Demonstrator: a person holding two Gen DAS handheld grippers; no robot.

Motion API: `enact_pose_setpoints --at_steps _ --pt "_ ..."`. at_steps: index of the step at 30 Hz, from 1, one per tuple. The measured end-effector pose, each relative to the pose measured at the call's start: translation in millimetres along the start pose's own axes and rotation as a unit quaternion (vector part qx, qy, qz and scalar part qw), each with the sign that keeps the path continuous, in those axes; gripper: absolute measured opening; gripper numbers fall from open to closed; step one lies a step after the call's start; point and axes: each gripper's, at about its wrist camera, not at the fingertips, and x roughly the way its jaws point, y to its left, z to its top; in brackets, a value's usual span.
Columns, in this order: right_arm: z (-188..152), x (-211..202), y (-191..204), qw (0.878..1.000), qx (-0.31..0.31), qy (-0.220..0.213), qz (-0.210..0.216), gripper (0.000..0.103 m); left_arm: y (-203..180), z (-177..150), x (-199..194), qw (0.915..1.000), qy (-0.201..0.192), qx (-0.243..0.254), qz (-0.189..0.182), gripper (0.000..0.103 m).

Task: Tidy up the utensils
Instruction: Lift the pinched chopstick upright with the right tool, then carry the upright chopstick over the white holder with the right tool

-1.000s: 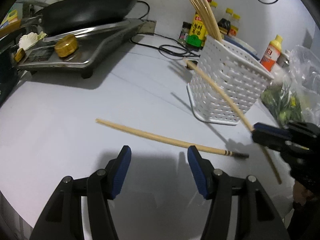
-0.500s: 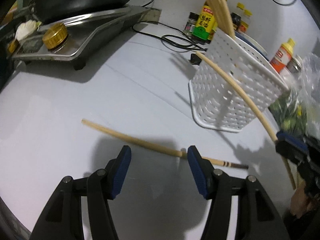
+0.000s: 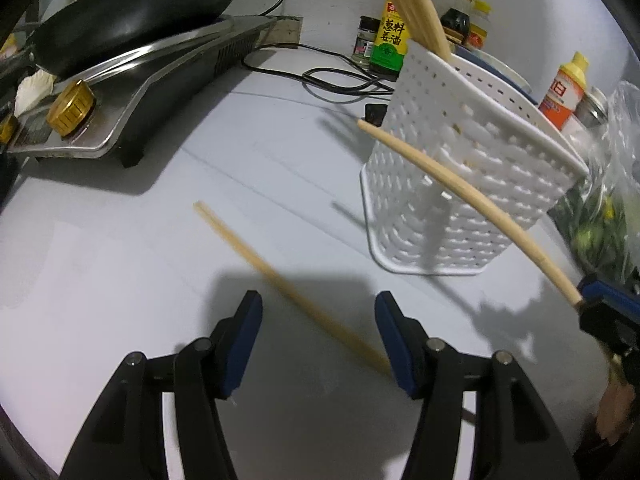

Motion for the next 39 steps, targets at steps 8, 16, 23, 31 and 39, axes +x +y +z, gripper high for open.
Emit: enact_pose_setpoints --at_steps 8,16,23,31,39 --pt "-4.6 2.1 6.3 1.000 -0.002 0.006 0.006 0.006 10.0 -10.5 -8.5 0.9996 0.001 0.027 0.010 0.022" --pt "-3.2 4.2 16.0 1.000 -0.008 0.006 0.008 0.006 20.2 -20.7 -15.9 0.9995 0.003 0.029 -0.013 0.006" --pt "4.6 2.8 23.4 1.000 -0.019 0.005 0.006 0.006 28.6 -23.9 -23.3 0.9994 -0.008 0.010 -0.032 0.006" --pt "20.5 -4.9 34.5 0.999 -0.037 -0.004 0.003 0.006 38.7 -16.7 -55.3 0.9979 -0.050 -0.003 -0.040 0.006" --pt "53.9 -27.8 44.6 0.997 -0.069 -0.037 -0.021 0.006 45.3 -4.1 -88.2 0.9941 -0.094 -0.009 -0.053 0.006"
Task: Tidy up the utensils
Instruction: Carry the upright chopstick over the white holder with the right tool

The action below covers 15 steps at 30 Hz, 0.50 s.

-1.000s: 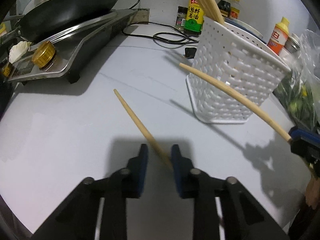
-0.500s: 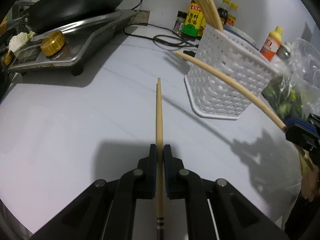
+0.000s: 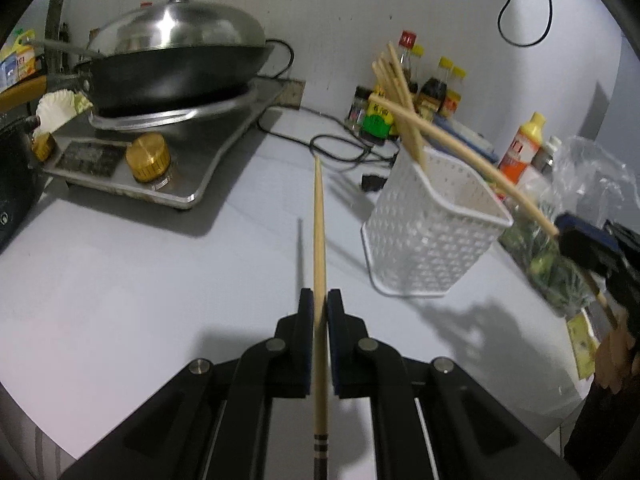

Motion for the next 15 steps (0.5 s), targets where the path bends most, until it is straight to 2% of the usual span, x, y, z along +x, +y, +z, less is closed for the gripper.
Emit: enact_pose_setpoints --at_steps 9,15 --pt "37.6 -11.6 -35.7 0.997 0.015 -0.044 -0.058 0.006 4.3 15.1 -12.2 0.9995 -0.027 -0.004 -0.019 0.006" --pt "50.1 16.3 -68.4 0.996 0.036 -0.033 -0.079 0.006 11.1 20.2 -10.1 0.9991 -0.032 -0.008 -0.027 0.006"
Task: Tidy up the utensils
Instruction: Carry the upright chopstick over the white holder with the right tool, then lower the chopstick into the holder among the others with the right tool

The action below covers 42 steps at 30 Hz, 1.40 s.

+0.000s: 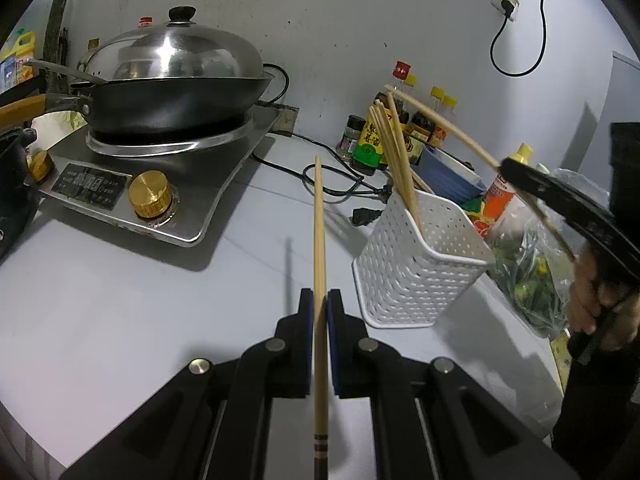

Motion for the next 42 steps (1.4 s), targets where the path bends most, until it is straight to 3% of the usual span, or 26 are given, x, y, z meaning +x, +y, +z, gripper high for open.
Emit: enact_pose_setpoints --at_steps 14,22,35,42 --pt "-1.0 81.3 -7.3 0.998 0.004 0.059 0.020 0.006 15.0 4.9 17.4 0.9998 0.002 -0.011 -0.015 0.006" --pt "-2.2 96.5 -8.7 0.997 0.005 0.073 0.022 0.006 15.8 8.3 20.5 0.9998 -0.001 -0.012 -0.019 0.006" --pt "22.8 111.8 -8.9 0.997 0.009 0.069 0.045 0.006 23.5 8.4 15.8 0.9994 -0.011 -0.023 -0.023 0.006" --pt "7.3 121.9 -13.4 0.994 0.035 0.090 0.057 0.006 24.5 4.4 15.3 0.9992 -0.011 -0.026 -0.027 0.006"
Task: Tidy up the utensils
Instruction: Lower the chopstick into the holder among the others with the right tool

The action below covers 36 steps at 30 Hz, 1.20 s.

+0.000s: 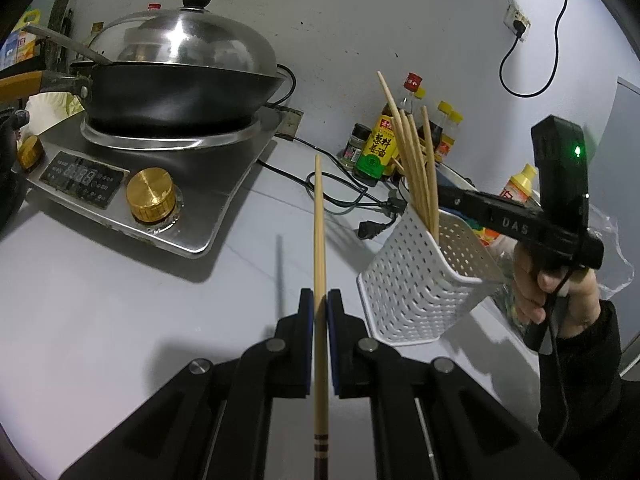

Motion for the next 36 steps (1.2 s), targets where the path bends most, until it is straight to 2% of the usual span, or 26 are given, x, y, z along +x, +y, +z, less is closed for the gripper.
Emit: enact_pose_setpoints --at_steps 10,13,17,23,30,33,36 --pt "-20.0 -14.7 2.5 0.999 -0.012 0.025 -0.028 0.006 -9.6 -0.4 -6.9 1.0000 -0.008 0.002 -0.001 0.006" --pt "-23.6 -28.6 1.9 0.999 -0.010 0.012 -0.032 0.007 -19.0 3.7 -16.0 0.9998 -0.021 0.003 0.000 0.006" --pt "-30.4 -52.7 -2.9 0.999 0.002 -0.014 -0.034 0.019 -31.4 10.0 -29.5 0.9990 -0.044 0.003 0.000 0.006" --pt "-42.7 -80.4 -12.0 0.999 0.013 -0.036 -0.037 0.020 -60.3 29.8 -42.8 0.9965 -0.082 0.008 -0.011 0.006" --pt "-54.6 -101.9 -23.3 0.997 0.025 -0.061 -0.032 0.020 -100.5 61.8 -18.9 0.9917 -0.118 -0.002 -0.050 0.006" --pt "-56.5 -108.1 -26.8 0.997 0.028 -0.070 -0.028 0.020 -107.8 74.2 0.1 0.9903 -0.125 -0.023 -0.056 0.006" --pt "-58.8 -113.1 -31.4 0.996 0.029 -0.078 -0.026 0.020 -111.8 82.2 14.8 0.9882 -0.140 -0.040 -0.047 0.006"
